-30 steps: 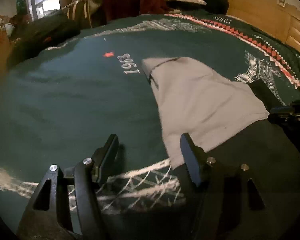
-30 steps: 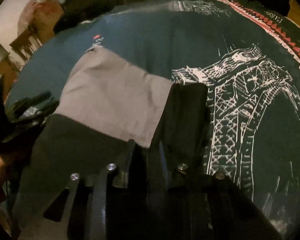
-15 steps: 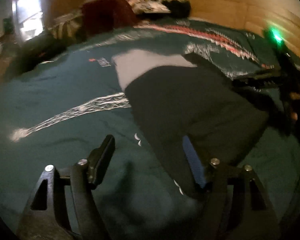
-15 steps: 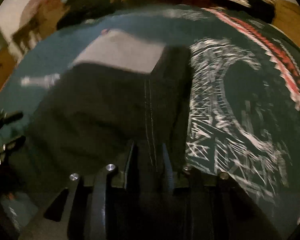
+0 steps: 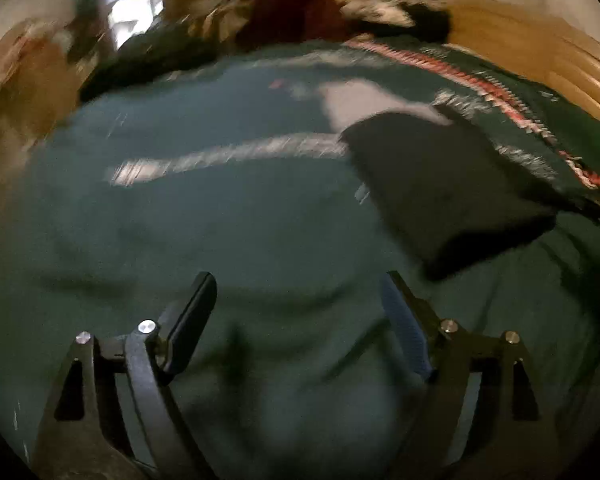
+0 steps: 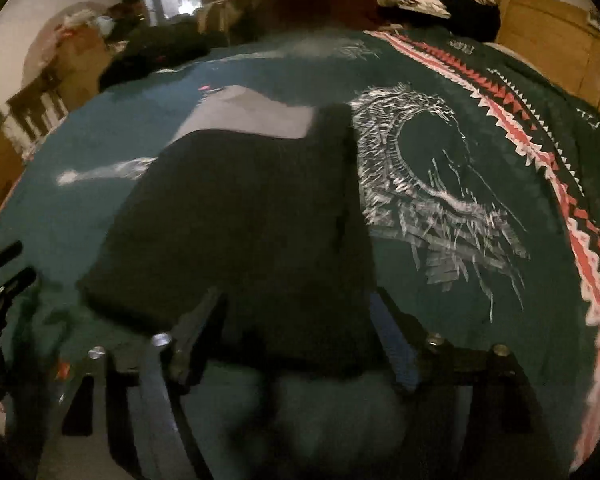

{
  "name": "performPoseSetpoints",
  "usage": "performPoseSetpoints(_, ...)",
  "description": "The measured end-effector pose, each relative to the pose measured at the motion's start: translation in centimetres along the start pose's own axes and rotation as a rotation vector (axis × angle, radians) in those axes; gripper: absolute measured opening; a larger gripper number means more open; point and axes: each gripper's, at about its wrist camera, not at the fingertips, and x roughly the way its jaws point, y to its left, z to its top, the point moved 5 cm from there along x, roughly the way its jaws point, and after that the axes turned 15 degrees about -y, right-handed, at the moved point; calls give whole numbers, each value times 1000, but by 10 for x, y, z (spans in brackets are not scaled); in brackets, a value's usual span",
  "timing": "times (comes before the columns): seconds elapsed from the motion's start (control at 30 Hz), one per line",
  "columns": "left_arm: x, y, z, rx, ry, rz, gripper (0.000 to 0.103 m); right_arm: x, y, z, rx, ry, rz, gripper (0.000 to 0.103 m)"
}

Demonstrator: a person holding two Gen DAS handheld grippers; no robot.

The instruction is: Fold large clothes

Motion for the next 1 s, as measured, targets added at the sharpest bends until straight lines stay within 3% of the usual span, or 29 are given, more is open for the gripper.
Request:
performPoseSetpoints(0.17,-7,19,-41,-84,108,67,84,-38,29,-64,30,64,5,81)
performPoseSetpoints(0.27,-2,14,-56,-48,139,78,93,-43,24,-102,53,116,-30,81)
performPoseSetpoints(0.3,1,9,-56,-26,141,74,101,-36,20,-108,42,122,-44,81)
performPoseSetpoints(0.37,6,5,-57,-9,162,83,103,-33,15,-117,22,130,-56,84)
performPoseSetpoints(0.53,15,5,-52,-40,195,126,103,-23,12,-118,55,168,-38,103)
performPoseSetpoints(0.7,20,4,-49,-58,220,186,103,-14,19,-121,0,178,-76,103)
performPoseSetpoints(1.0,24,13,-50,-102,138,206,103,-16,14,-123,18,154,-53,103)
